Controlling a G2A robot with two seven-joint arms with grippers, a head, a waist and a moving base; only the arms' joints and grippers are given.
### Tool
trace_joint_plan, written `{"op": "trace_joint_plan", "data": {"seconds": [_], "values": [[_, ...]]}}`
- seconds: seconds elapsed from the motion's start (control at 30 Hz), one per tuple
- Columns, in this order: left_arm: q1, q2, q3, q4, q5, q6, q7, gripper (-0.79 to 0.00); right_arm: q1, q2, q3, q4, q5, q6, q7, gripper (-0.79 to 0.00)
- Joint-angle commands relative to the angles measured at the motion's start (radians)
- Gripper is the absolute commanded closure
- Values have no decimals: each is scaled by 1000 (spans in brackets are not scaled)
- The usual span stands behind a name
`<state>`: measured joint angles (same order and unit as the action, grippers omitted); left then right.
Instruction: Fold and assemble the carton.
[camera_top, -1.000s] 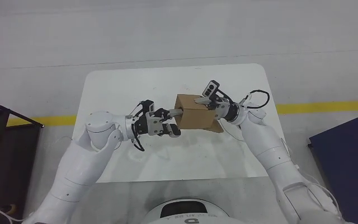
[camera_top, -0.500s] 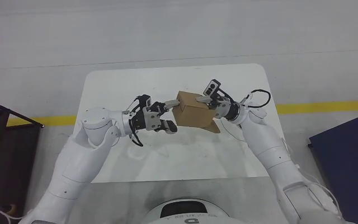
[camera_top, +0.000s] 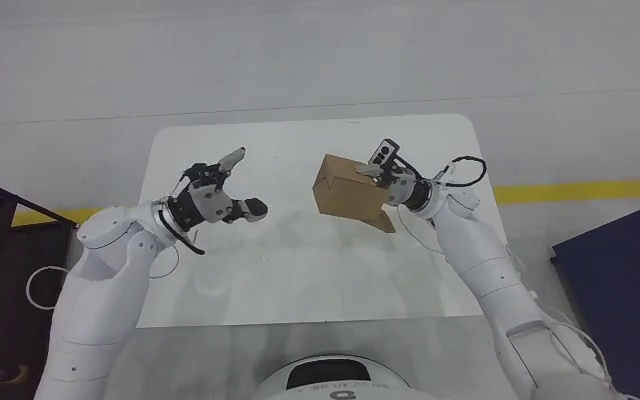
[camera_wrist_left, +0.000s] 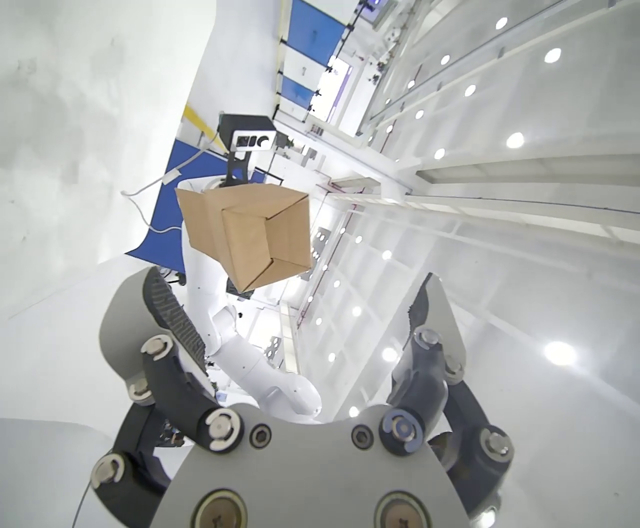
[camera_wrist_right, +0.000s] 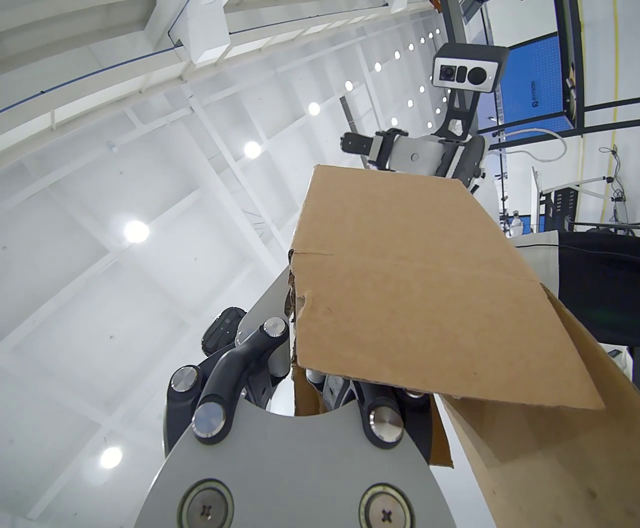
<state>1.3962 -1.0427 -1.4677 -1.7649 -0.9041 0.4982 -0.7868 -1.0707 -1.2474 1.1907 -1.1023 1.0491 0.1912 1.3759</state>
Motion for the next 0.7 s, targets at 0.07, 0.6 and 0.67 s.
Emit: {"op": "trace_joint_plan", "data": {"seconds": [0.07, 0.6, 0.67], "values": [[17, 4, -56, 37, -14, -43, 7, -785, 1, 3, -10, -7, -78, -13, -72, 0], [77, 26, -176, 52, 157, -187, 6, -785, 222, 100, -312, -561, -1729, 211, -116, 0], [77, 26, -176, 52, 157, -187, 6, -785, 260, 95, -365, -574, -1818, 203, -58, 0]]}}
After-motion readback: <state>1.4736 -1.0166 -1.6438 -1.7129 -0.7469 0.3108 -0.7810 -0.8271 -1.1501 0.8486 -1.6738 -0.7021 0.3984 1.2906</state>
